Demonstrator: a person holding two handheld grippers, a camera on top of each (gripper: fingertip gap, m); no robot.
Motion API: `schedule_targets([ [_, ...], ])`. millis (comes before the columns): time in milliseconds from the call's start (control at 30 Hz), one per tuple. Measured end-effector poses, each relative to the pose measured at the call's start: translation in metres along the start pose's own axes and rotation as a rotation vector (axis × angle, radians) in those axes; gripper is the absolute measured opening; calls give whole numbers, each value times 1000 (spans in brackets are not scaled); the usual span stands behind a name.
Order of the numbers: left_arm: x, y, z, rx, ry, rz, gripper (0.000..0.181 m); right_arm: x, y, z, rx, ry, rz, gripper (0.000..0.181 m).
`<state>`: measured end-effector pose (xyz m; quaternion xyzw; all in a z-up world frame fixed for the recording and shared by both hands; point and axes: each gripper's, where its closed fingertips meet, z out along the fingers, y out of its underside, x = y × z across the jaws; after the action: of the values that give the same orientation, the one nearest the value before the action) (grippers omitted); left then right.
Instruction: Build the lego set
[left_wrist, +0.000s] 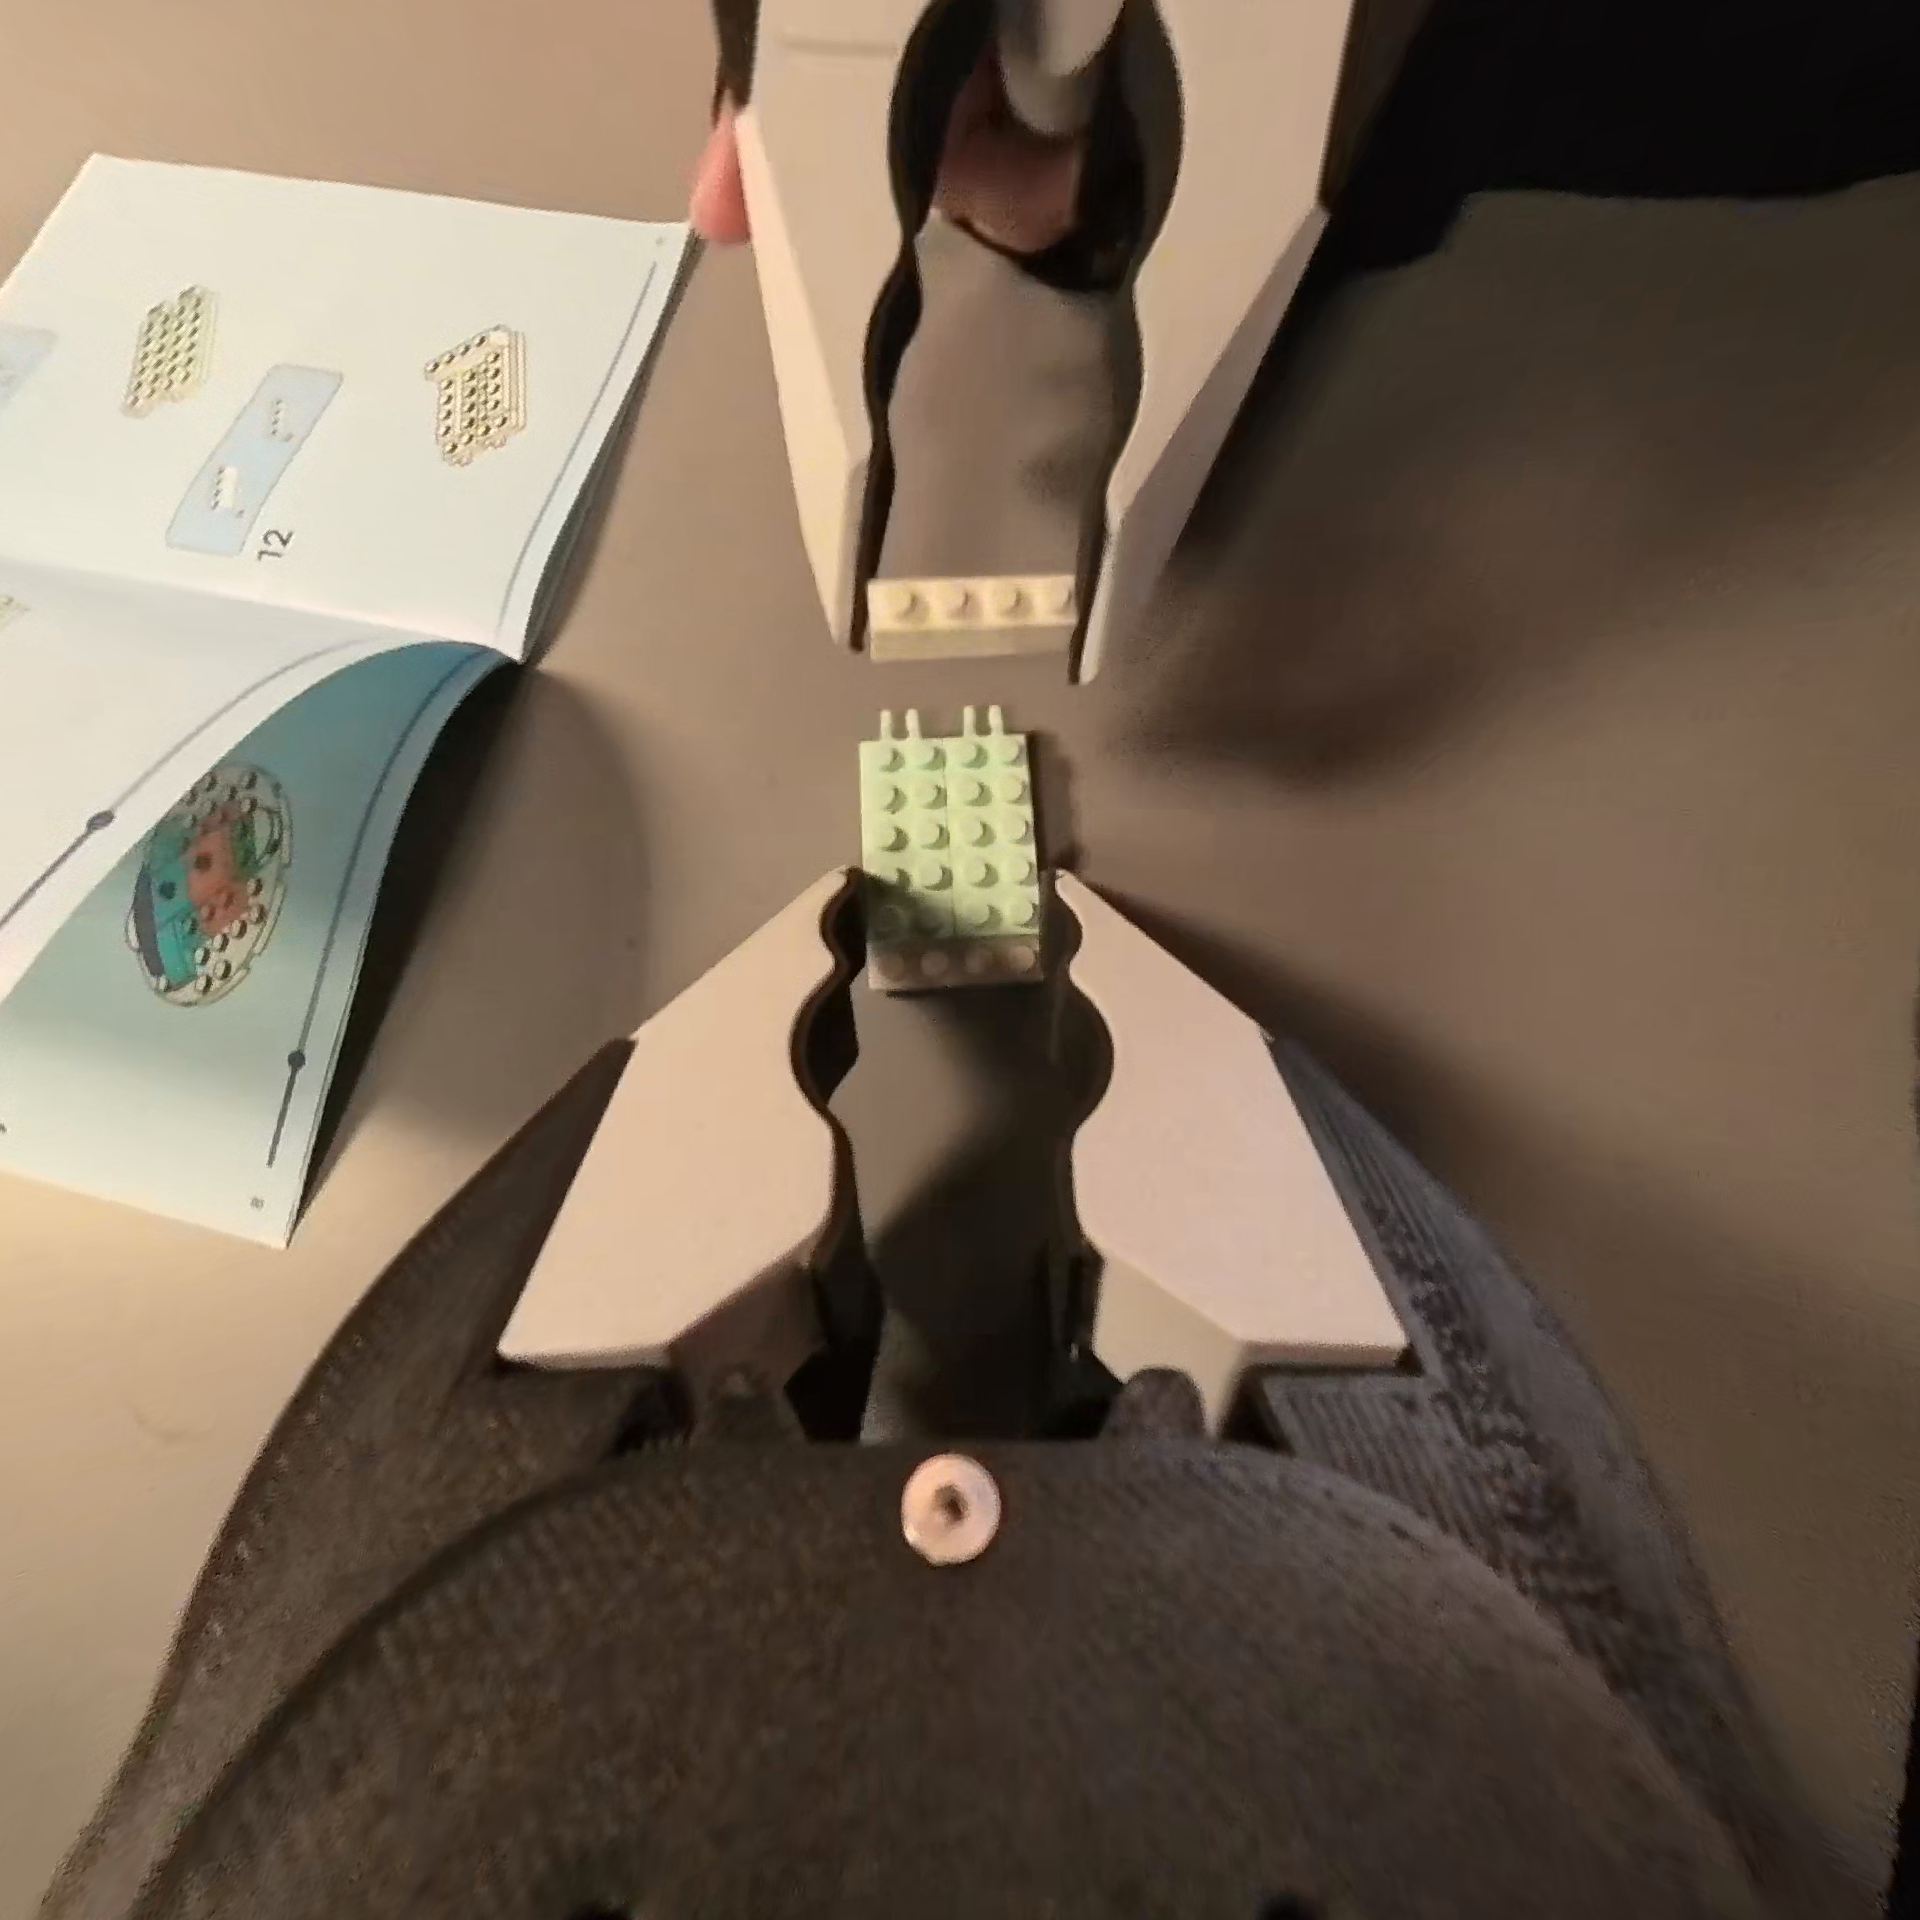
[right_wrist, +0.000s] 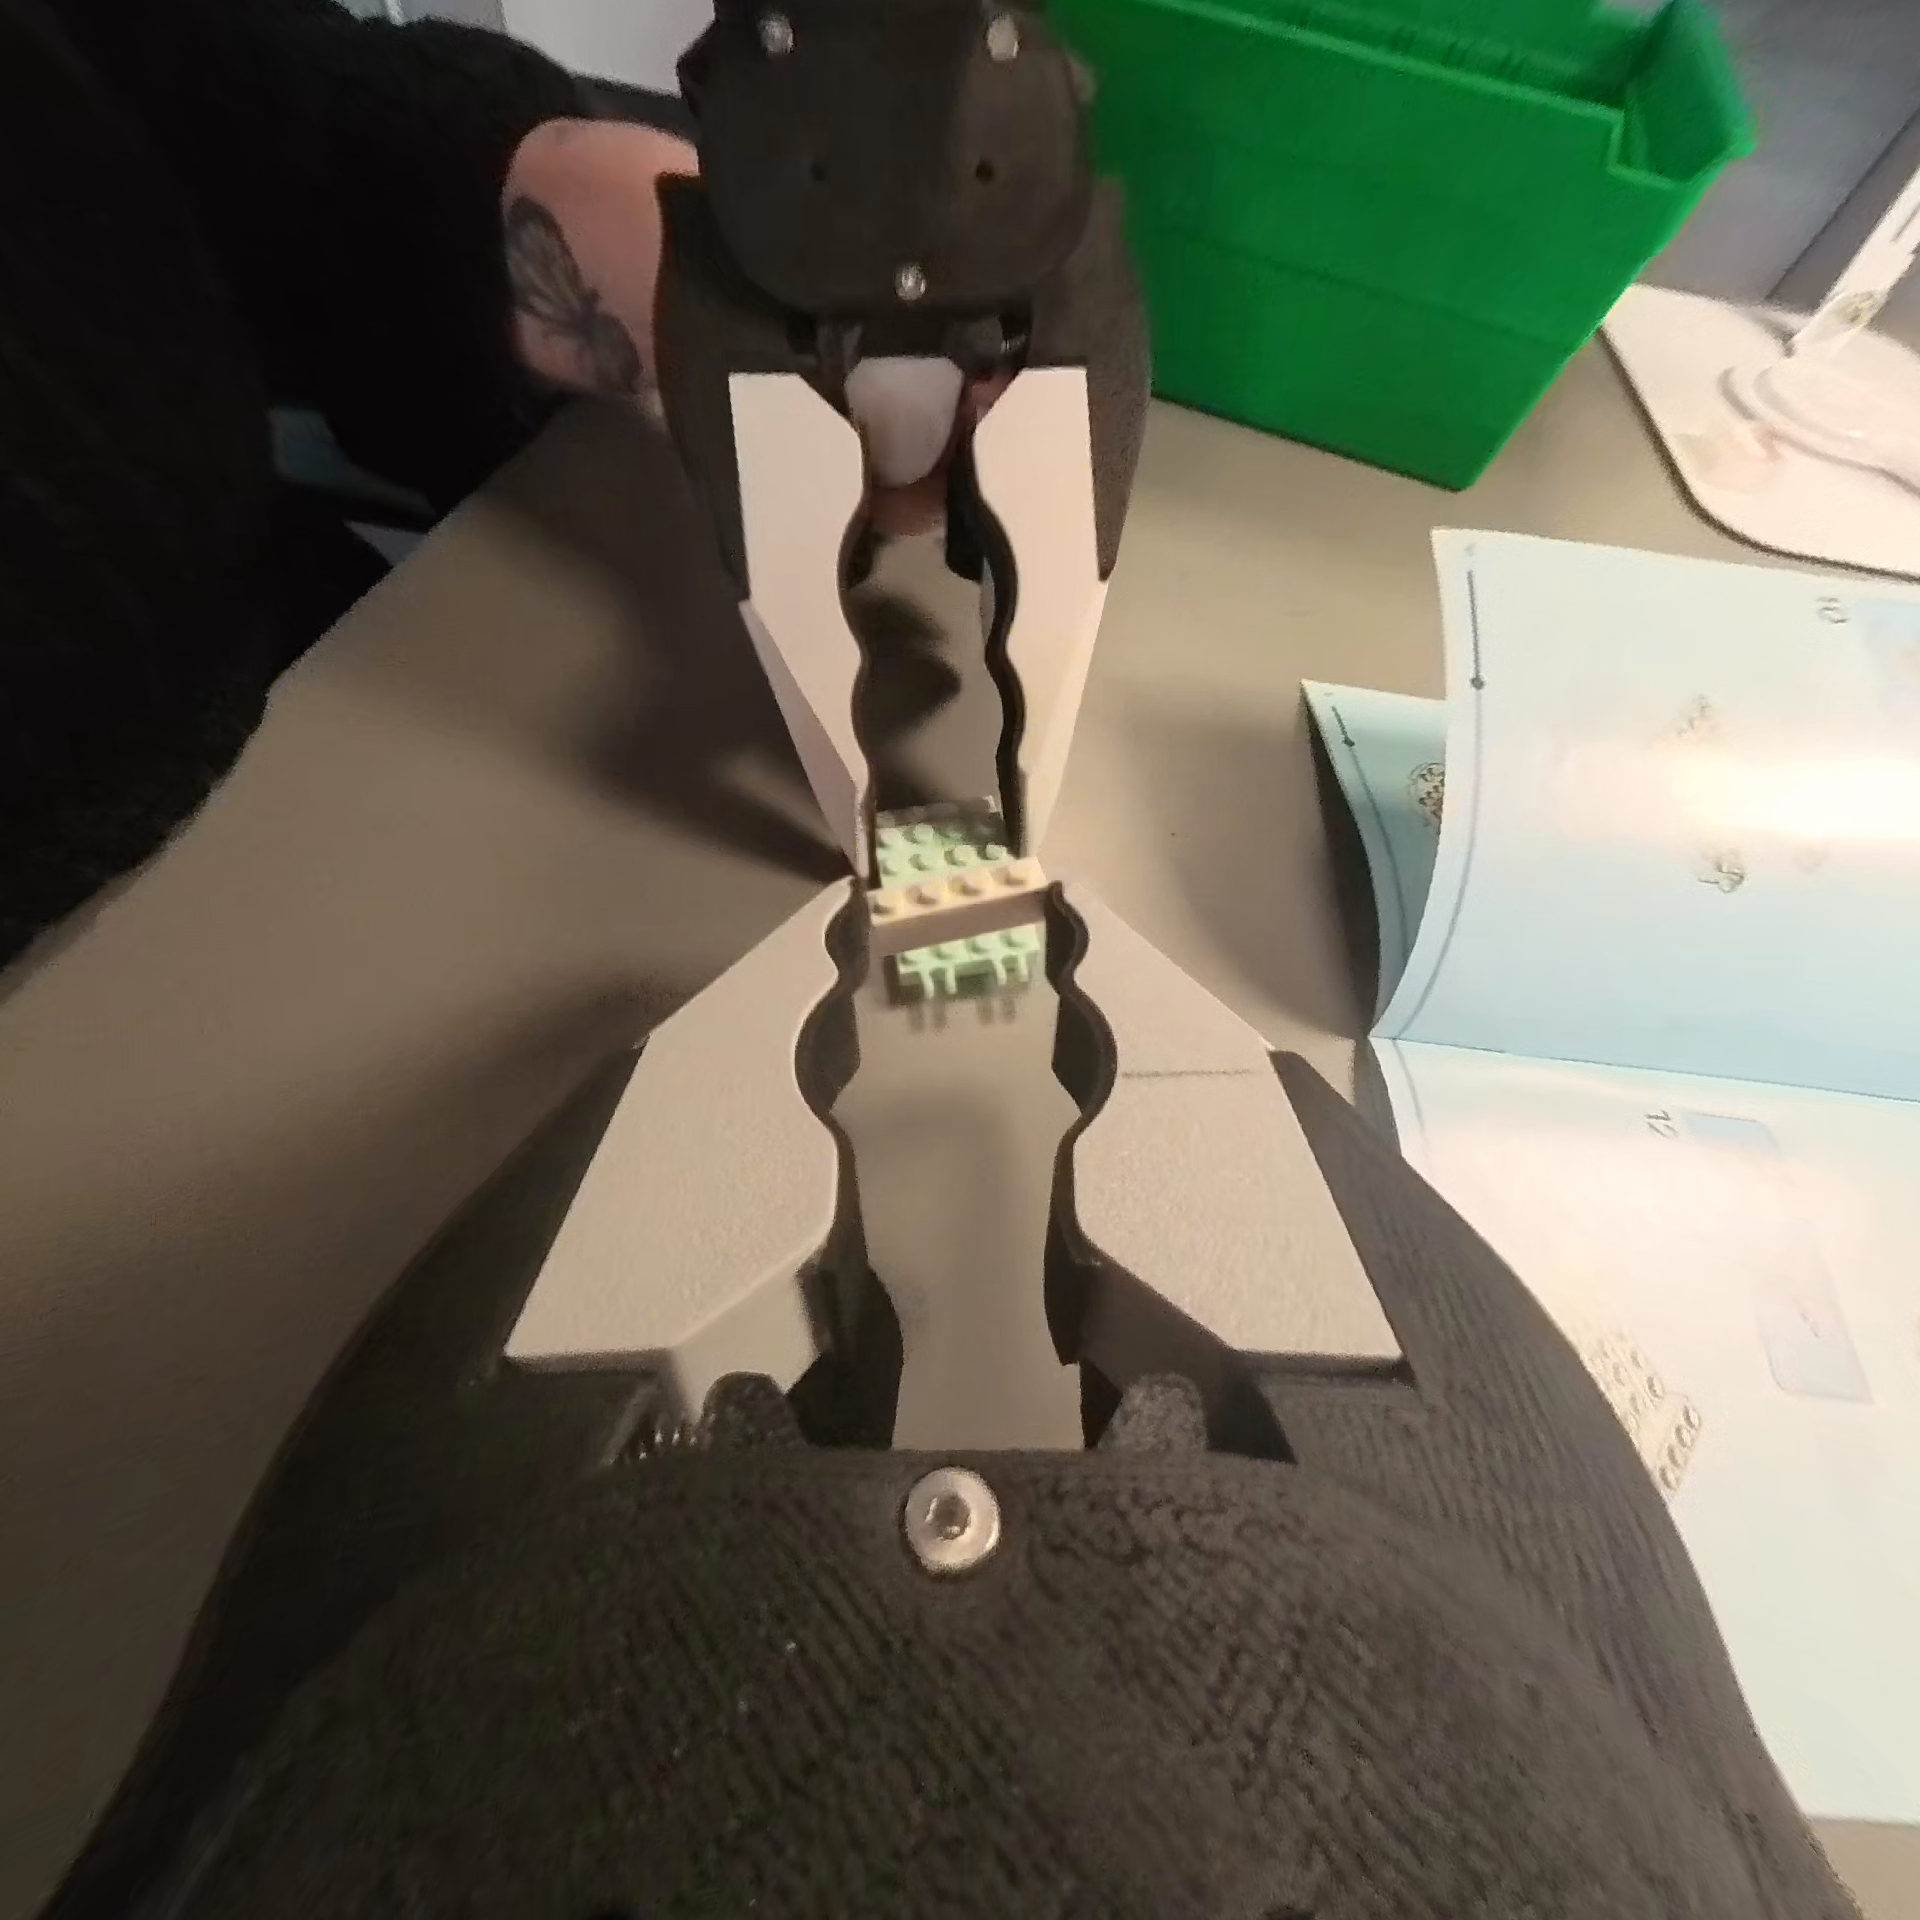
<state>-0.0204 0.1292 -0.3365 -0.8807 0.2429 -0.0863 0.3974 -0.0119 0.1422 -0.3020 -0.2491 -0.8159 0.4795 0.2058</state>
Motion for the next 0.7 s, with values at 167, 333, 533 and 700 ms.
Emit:
schedule_targets([
  [167,3,-10,-4,91,39,-19,33,1,1,6,-22,-50,20,33],
  [333,-1,-18,-11,162,25,-25,33,3,-4,3,14,-57,55,33],
  [533,-2,-23,-12,181,10,-20,33,5,-7,3,33,-40,75,33],
  [700,-2,-24,-13,184,4,-24,33,7,-7,3,34,-20,67,33],
])
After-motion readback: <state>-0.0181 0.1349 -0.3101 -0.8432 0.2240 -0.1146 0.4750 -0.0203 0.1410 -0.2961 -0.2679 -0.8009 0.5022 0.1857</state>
